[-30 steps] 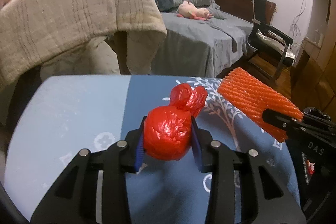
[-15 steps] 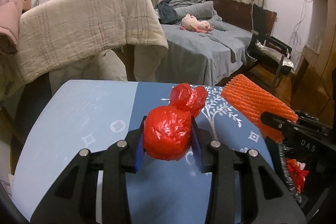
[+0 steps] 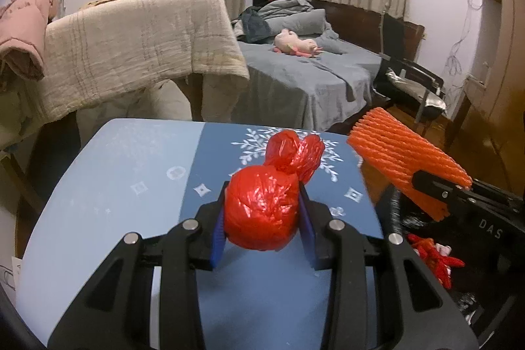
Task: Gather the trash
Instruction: 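Carry the red item and orange scrubber over the trash bin with both tools, then open both tools to drop the red item and scrubber into the bin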
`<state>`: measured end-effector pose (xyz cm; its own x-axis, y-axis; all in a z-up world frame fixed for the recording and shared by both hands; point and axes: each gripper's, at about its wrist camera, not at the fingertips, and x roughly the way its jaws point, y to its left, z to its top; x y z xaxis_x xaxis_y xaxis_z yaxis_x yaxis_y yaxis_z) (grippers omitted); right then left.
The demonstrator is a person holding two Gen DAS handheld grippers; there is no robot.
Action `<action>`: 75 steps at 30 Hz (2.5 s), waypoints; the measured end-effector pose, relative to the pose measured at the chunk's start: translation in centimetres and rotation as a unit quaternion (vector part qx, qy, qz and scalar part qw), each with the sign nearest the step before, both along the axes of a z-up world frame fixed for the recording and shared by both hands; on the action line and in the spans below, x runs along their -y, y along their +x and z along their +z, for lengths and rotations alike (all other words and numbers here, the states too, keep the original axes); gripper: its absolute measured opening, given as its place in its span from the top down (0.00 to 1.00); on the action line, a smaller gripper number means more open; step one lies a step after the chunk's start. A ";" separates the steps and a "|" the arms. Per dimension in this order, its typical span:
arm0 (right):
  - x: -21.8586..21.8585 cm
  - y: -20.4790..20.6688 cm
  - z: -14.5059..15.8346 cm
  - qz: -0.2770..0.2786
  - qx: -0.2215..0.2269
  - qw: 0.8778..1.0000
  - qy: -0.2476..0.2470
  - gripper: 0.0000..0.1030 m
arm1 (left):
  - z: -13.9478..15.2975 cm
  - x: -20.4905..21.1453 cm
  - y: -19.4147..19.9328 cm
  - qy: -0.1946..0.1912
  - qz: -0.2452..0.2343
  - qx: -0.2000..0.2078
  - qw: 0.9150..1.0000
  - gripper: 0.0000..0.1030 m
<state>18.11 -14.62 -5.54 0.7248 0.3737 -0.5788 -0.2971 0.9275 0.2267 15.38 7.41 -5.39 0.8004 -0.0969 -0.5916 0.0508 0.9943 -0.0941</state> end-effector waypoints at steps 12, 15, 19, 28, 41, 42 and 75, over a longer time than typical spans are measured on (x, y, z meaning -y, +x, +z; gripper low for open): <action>3.8 -5.2 2.0 -0.020 0.018 1.000 0.007 0.82 | 1.9 4.0 -4.3 -0.001 -0.033 0.016 0.999 0.65; 4.6 -6.1 2.2 -0.026 0.021 0.999 0.007 0.82 | 2.4 5.2 -5.1 0.004 -0.044 0.021 0.999 0.65; 5.7 -7.5 2.5 -0.035 0.028 0.999 0.007 0.82 | 2.9 6.8 -6.0 0.004 -0.059 0.026 0.998 0.65; 9.5 -9.7 2.9 -0.071 0.038 0.997 0.006 0.82 | 3.6 10.3 -7.3 0.007 -0.097 0.037 0.995 0.65; 14.9 -11.8 2.5 -0.132 0.042 0.990 0.000 0.82 | 3.6 15.5 -7.2 0.007 -0.152 0.043 0.987 0.65; 15.3 -11.9 2.5 -0.137 0.043 0.990 -0.004 0.82 | 3.5 16.0 -7.1 0.007 -0.157 0.043 0.987 0.65; 24.8 -7.6 -5.9 -0.229 -0.037 0.972 -0.029 0.76 | -4.3 27.4 1.0 0.014 -0.260 -0.022 0.965 0.52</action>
<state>10.47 -39.40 -11.48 0.7624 -0.0126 -0.6469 0.1647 0.9707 0.1752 16.41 -19.96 -9.73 0.6213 -0.4625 -0.6325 0.5405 0.8374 -0.0814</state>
